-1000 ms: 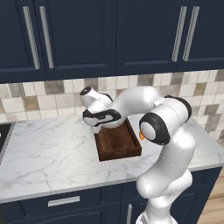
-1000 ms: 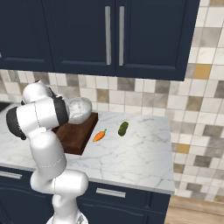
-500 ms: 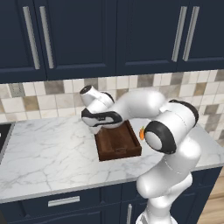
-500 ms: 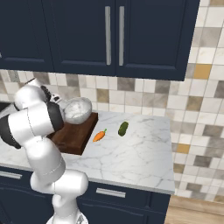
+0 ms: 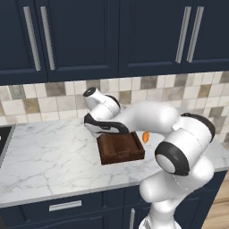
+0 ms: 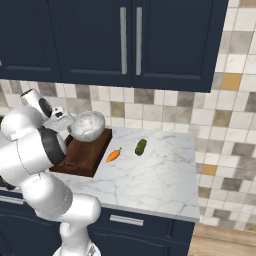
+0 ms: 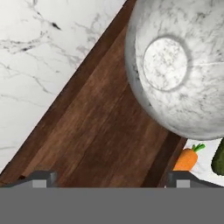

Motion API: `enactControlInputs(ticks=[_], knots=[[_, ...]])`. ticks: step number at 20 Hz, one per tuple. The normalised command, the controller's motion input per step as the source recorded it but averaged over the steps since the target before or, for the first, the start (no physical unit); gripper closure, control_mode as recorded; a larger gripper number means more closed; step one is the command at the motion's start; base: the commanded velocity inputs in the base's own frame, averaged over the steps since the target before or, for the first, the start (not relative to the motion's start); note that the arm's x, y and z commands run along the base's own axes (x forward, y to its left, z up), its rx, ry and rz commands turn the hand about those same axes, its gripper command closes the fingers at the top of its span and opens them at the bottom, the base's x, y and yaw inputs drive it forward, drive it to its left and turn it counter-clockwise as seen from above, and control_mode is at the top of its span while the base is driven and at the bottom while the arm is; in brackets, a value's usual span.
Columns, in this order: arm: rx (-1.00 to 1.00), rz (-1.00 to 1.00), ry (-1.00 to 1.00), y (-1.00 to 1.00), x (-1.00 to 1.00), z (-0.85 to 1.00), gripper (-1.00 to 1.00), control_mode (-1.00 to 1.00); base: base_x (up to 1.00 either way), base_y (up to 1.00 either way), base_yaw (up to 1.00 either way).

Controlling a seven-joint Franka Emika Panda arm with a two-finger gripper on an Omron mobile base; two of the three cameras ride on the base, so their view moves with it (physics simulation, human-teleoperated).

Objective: Place the two vegetables and bowl onto the tray for setting up a vegetable dip station.

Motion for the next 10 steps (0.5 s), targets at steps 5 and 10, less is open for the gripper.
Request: enactControlInputs(ticks=[5,10], knots=[[0.09,-0.25,-0.09,-0.15,-0.32,0.27,-1.00,-1.00,0.00,0.00,0.00],[0.07,-0.31,-0.05,-0.19,-0.27,0.30,-1.00,-1.00,0.00,0.00,0.00]])
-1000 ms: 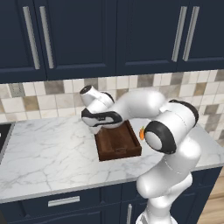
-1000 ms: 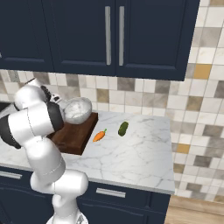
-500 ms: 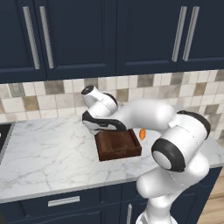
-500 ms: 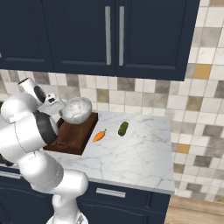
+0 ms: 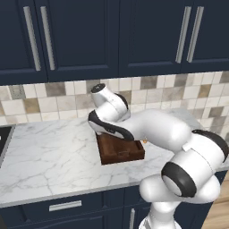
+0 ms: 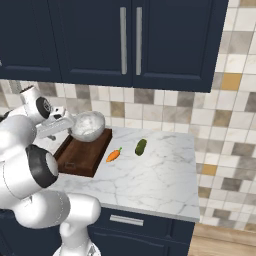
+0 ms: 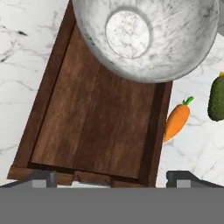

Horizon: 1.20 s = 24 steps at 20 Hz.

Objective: Place the two vegetables and bowl onto the tray for setting up a vegetable dip station.

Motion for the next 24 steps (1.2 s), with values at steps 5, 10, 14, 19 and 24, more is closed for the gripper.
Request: enactControlInputs(ticks=[5,10,14,19,24], knots=[[0.03,-0.33,-0.07,-0.27,-0.24,0.26,-1.00,-1.00,0.00,0.00,0.00],[0.00,-0.29,-0.01,-0.38,-0.13,0.12,-1.00,-1.00,0.00,0.00,0.00],[0.05,-0.12,0.00,-0.47,-0.01,0.00,-1.00,-1.00,0.00,0.00,0.00],[0.05,-0.08,0.00,-0.49,0.00,0.00,-1.00,-1.00,0.00,0.00,0.00],[0.05,-0.11,0.00,-0.44,0.00,-0.01,-1.00,-1.00,0.00,0.00,0.00]])
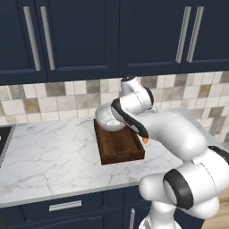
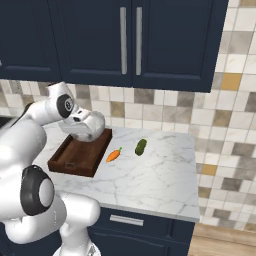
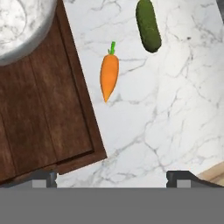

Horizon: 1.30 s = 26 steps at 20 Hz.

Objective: Place the two vegetables and bowl onto the tray for setting up a vegetable dip station.

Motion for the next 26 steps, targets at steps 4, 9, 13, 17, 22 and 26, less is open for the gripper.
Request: enactControlInputs(ticks=[4,9,13,17,22,26], knots=[[0.10,-0.04,-0.01,-0.41,0.05,-0.07,-1.00,-1.00,0.00,0.00,0.00],[0.13,0.00,-0.03,-0.35,0.05,-0.17,-1.00,-1.00,0.00,0.00,0.00],[0.01,0.00,0.00,-0.29,0.19,-0.20,-1.00,-1.00,0.00,0.00,0.00],[0.01,0.00,0.01,-0.28,0.21,-0.25,-1.00,-1.00,0.00,0.00,0.00],[0.05,0.00,0.00,-0.21,0.24,-0.26,-1.00,-1.00,0.00,0.00,0.00],[0.07,0.00,0.00,-0.15,0.27,-0.30,-1.00,-1.00,0.00,0.00,0.00]])
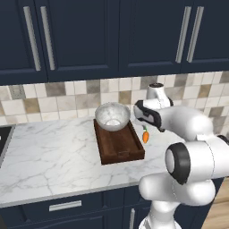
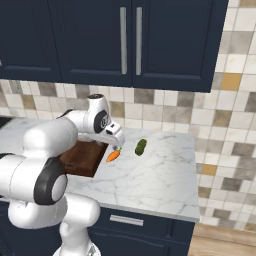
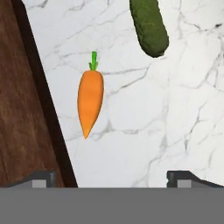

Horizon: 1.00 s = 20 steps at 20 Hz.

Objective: Place the two vegetables and bowl onto the tray for setting up a vegetable dip station.

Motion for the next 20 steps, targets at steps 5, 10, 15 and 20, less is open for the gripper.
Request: enactControlInputs(ticks=[5,10,15,20], knots=[[0.08,0.00,0.02,-0.14,0.26,-0.30,-1.00,-1.00,0.00,0.00,0.00],[0.07,0.00,0.02,-0.02,0.27,-0.29,-1.00,-1.00,0.00,0.00,0.00],[0.00,-0.05,0.01,0.00,0.25,-0.28,-1.00,-1.00,0.00,0.00,0.00],[0.00,-0.05,0.00,0.00,0.26,-0.27,-1.00,-1.00,0.00,0.00,0.00]])
